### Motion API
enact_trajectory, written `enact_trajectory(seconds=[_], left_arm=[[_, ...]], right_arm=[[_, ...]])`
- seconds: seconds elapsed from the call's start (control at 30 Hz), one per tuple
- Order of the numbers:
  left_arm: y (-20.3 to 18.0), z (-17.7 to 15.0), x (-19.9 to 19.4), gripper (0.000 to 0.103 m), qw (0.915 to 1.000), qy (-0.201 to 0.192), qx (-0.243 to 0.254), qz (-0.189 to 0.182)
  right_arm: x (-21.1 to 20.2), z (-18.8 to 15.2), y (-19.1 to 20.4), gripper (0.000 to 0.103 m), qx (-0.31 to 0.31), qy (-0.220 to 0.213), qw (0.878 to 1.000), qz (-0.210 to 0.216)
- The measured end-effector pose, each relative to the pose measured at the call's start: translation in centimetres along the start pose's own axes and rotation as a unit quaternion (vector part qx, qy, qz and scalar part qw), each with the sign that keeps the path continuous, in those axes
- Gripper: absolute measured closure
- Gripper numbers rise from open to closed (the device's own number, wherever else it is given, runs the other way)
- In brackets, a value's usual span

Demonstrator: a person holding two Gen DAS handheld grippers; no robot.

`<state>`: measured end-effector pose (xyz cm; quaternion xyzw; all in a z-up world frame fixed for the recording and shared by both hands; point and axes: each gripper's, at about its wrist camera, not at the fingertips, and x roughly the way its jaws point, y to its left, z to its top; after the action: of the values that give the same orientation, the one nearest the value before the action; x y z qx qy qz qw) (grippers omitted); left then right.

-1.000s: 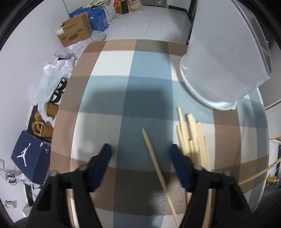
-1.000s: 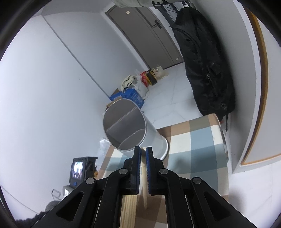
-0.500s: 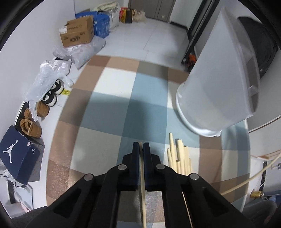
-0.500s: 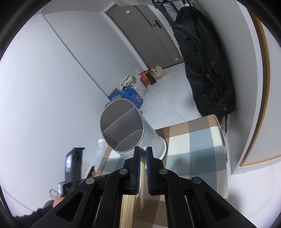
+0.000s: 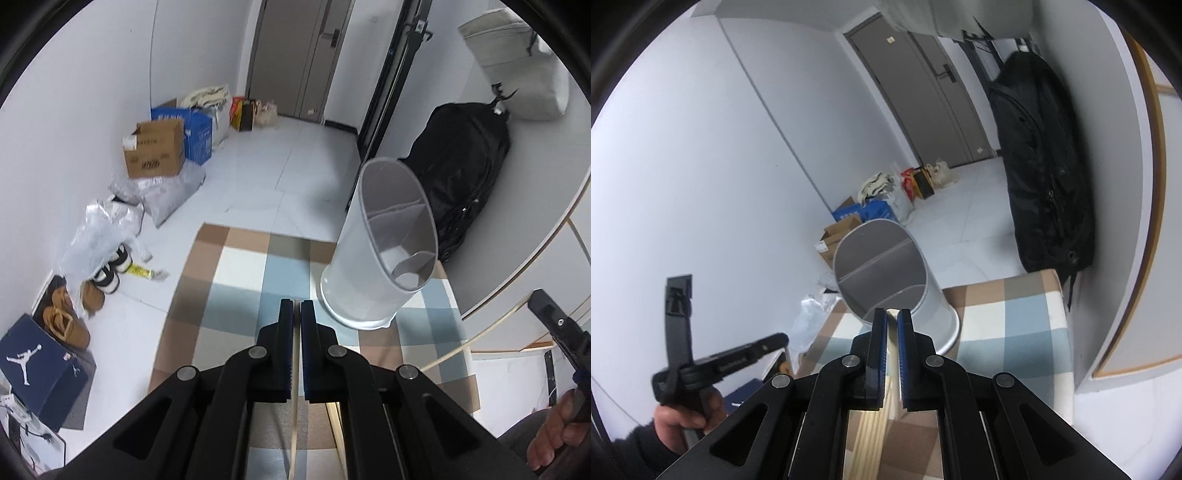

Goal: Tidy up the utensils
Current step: 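Carry both held sticks up over the white utensil holder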

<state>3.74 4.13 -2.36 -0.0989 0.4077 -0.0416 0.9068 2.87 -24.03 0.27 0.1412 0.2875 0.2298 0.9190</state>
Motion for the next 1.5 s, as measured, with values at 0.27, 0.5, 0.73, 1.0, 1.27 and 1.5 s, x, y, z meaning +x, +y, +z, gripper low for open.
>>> enact_trajectory(seconds=[0.27,0.5,0.73,1.0,1.27,1.5], left_arm=[[-0.5,1.0,-2.8,0.103,0.9989,-0.029,0.025,-0.026],[-1.3,3.1,-4.9,0.103,0.9968,-0.049,0.04,-0.049],[-2.0,5.7,-7.0,0.103,0.9946,-0.063,0.044,-0.069],[-3.3,10.0,-8.5,0.103,0.993,-0.05,0.057,-0.091],[-5.0,13.5,-8.8,0.103,0.9896,-0.077,0.077,-0.094],[-6.2,15.0,-6.2,0.103,0.9884,-0.085,0.098,-0.078]], right_arm=[[-1.1,0.6,1.7,0.098,-0.016,-0.012,1.0,-0.003],[-1.6,2.7,3.3,0.098,-0.029,-0.024,0.999,-0.003],[-2.2,6.2,4.7,0.098,-0.042,-0.044,0.998,0.006],[-1.5,11.7,5.7,0.098,-0.052,-0.058,0.997,0.015],[1.0,16.1,6.4,0.098,-0.076,-0.067,0.995,0.004],[3.9,17.7,6.2,0.098,-0.096,-0.065,0.993,-0.01]])
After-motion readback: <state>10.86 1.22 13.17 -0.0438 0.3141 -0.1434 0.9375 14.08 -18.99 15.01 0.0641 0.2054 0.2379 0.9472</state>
